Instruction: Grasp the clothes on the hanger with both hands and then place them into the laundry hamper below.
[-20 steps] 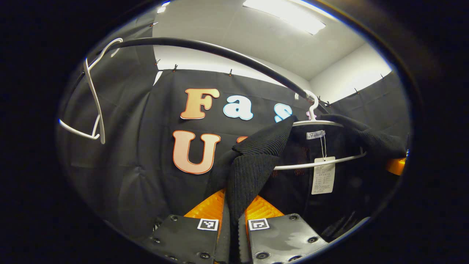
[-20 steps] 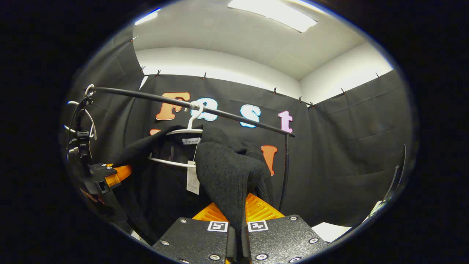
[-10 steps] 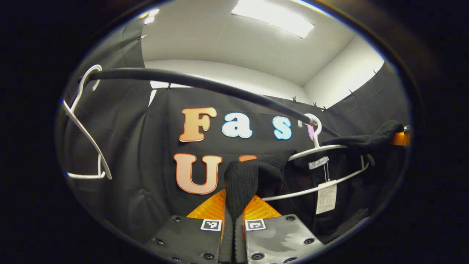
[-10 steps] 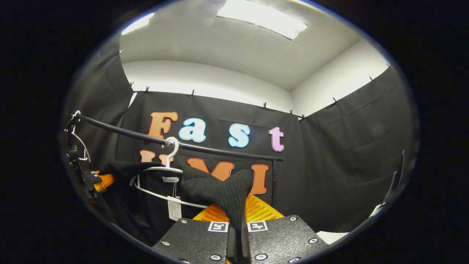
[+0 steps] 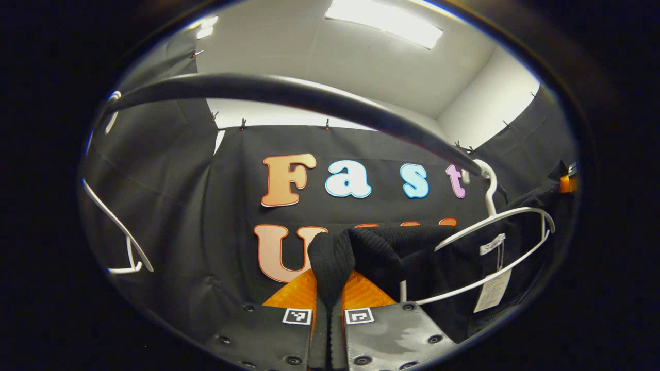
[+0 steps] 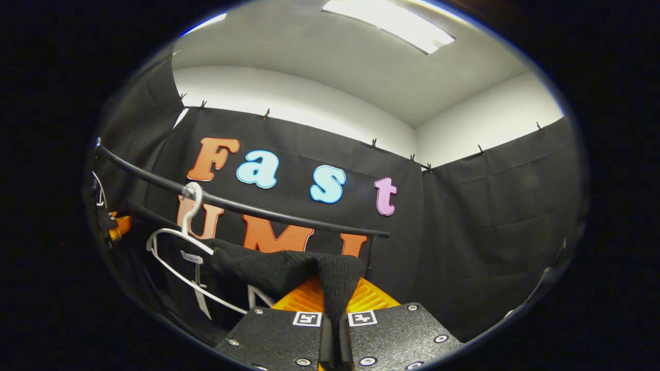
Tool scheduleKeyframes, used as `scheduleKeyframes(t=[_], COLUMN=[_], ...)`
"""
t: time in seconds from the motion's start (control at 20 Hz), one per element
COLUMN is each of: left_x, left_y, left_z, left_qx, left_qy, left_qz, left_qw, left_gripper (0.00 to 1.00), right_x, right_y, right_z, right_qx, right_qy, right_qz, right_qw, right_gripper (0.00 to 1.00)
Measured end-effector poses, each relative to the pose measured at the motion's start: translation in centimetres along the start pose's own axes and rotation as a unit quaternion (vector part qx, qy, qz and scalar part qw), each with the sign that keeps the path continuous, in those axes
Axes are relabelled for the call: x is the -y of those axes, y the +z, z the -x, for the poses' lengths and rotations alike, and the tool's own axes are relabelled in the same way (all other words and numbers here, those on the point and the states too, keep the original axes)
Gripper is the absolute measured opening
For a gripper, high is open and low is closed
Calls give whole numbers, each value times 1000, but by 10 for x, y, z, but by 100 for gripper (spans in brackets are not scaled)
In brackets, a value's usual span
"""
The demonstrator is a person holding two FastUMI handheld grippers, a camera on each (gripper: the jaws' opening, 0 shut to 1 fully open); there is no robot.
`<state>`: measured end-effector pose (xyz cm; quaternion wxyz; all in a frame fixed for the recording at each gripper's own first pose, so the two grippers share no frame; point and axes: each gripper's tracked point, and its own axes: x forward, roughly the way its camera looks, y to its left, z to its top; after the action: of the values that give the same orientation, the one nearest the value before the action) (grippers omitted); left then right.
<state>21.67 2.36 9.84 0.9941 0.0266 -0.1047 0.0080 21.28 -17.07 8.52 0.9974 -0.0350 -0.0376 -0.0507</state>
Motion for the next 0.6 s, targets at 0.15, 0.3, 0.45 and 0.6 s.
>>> scheduleKeyframes(t=[0.15, 0.3, 0.45, 0.6], left_x=[-6, -4, 0, -4], left_y=[-10, -24, -31, -34], left_z=[-5, -12, -21, -29], left_qx=[-5, -20, -25, -30], left_qy=[9, 11, 11, 24], left_qz=[-3, -17, -24, -34], left_qw=[1000, 1000, 999, 999], left_gripper=[10, 10, 10, 10], right_x=[4, -9, -20, -34], right_y=[-48, -101, -135, -142], right_z=[-17, -22, -18, -5], right_qx=[-42, -84, -105, -98], right_qy=[1, 16, 24, 29], right_qz=[5, 2, 9, 3], right_qw=[999, 996, 994, 995], right_gripper=[4, 4, 4, 4])
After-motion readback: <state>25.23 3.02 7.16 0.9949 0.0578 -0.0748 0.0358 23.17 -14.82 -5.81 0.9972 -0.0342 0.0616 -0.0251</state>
